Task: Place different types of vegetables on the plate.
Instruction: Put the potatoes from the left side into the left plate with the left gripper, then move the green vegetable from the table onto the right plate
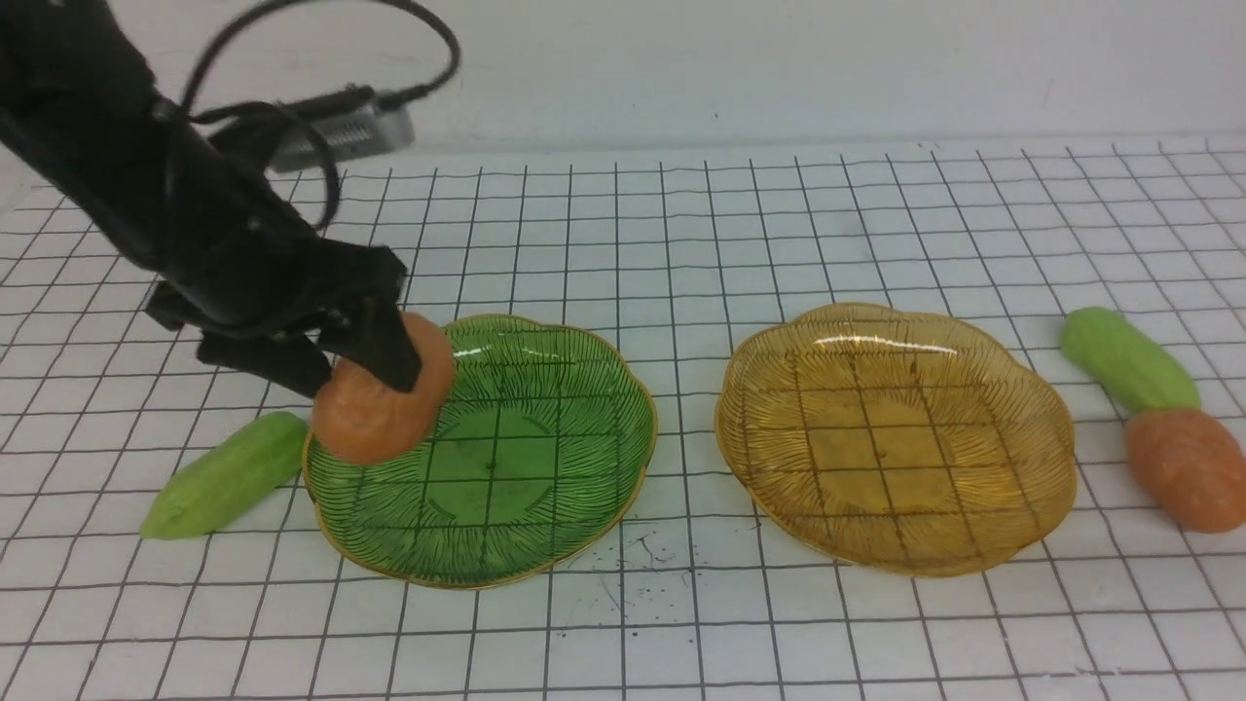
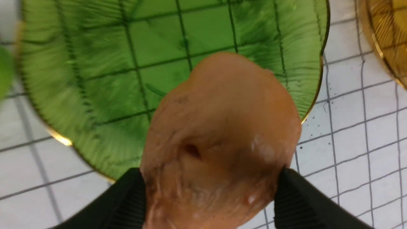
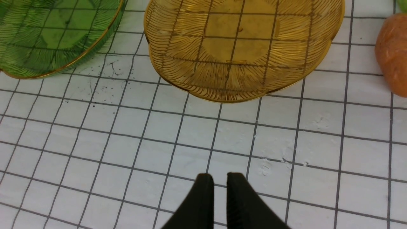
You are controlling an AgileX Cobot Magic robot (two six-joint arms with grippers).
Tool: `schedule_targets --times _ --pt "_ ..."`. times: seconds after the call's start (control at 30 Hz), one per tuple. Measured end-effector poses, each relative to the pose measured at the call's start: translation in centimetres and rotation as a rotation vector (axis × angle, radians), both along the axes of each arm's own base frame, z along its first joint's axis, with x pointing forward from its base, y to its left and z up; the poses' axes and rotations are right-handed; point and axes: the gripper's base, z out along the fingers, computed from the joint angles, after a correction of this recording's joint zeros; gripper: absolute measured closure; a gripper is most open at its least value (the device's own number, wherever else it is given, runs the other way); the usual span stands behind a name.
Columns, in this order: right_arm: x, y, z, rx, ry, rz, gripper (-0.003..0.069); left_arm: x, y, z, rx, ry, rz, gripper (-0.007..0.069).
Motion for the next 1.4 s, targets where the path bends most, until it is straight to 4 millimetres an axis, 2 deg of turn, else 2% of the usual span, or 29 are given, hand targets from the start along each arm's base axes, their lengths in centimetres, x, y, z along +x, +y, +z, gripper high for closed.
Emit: schedule_targets --times 0.07,0.1,0.17,0.23,0.33,0.53,0.6,0.73,0.8,0.9,1.03,1.1,1.17,1.2,1.23,1.27,1.3,1.33,1.4 --pt "0.0 0.0 0.0 0.001 0.0 0.0 0.0606 0.5 -0.6 -1.1 0.006 0.025 0.012 0.0159" --pt "0.0 0.0 0.0 0.001 0.0 0.0 0.0606 1.3 -1.4 -2.8 0.021 0.047 0.028 0.0159" --pt "0.0 0.0 0.0 0.001 0.0 0.0 0.0606 1.8 -1.7 -3.9 0.035 0.06 0.043 0.0159" --pt "0.0 0.0 0.0 0.001 0.0 0.0 0.0606 2.7 -2.1 -6.0 0.069 0.078 0.049 0.0159" --pt "0.0 0.0 0.0 0.001 0.0 0.0 0.0606 3.2 -2.3 -7.1 0.078 0.082 0.052 0.0159" --pt "0.0 0.0 0.0 0.001 0.0 0.0 0.0606 3.7 -2.6 -7.2 0.056 0.048 0.069 0.0134" --pt "0.0 0.0 0.0 0.001 0.0 0.0 0.0606 3.7 -2.6 -7.2 0.055 0.037 0.063 0.0055" --pt "0.0 0.0 0.0 0.001 0.0 0.0 0.0606 3.9 -2.6 -7.2 0.052 0.018 0.063 -0.0034" --pt "0.0 0.0 0.0 0.001 0.0 0.0 0.0606 4.0 -2.7 -6.8 0.053 0.013 0.059 -0.0055" --pt "0.0 0.0 0.0 0.001 0.0 0.0 0.0606 4.6 -2.4 -4.8 0.096 -0.016 0.03 -0.0053" --pt "0.0 0.0 0.0 0.001 0.0 0.0 0.0606 5.5 -1.3 -0.6 0.236 -0.104 -0.005 0.0029" --pt "0.0 0.0 0.0 0.001 0.0 0.0 0.0606 5.6 -0.4 1.3 0.311 -0.175 -0.004 0.012" --pt "0.0 0.0 0.0 0.0 0.0 0.0 0.0606 5.3 1.0 2.8 0.359 -0.213 0.018 0.0298" --pt "0.0 0.0 0.0 0.0 0.0 0.0 0.0606 5.0 1.7 3.0 0.366 -0.21 0.03 0.0385" --pt "0.0 0.0 0.0 0.0 0.0 0.0 0.0606 4.9 2.1 3.1 0.368 -0.206 0.037 0.0403" --pt "0.0 0.0 0.0 0.0 0.0 0.0 0.0606 4.2 3.5 2.5 0.379 -0.168 0.054 0.0537" --pt "0.0 0.0 0.0 0.0 0.0 0.0 0.0606 3.7 4.9 1.5 0.388 -0.123 0.074 0.0582" --pt "0.0 0.0 0.0 0.0 0.0 0.0 0.0606 3.6 5.1 1.1 0.392 -0.106 0.075 0.0587" --pt "0.0 0.0 0.0 0.0 0.0 0.0 0.0606 2.7 7.6 -1.7 0.412 0.003 0.104 0.0623"
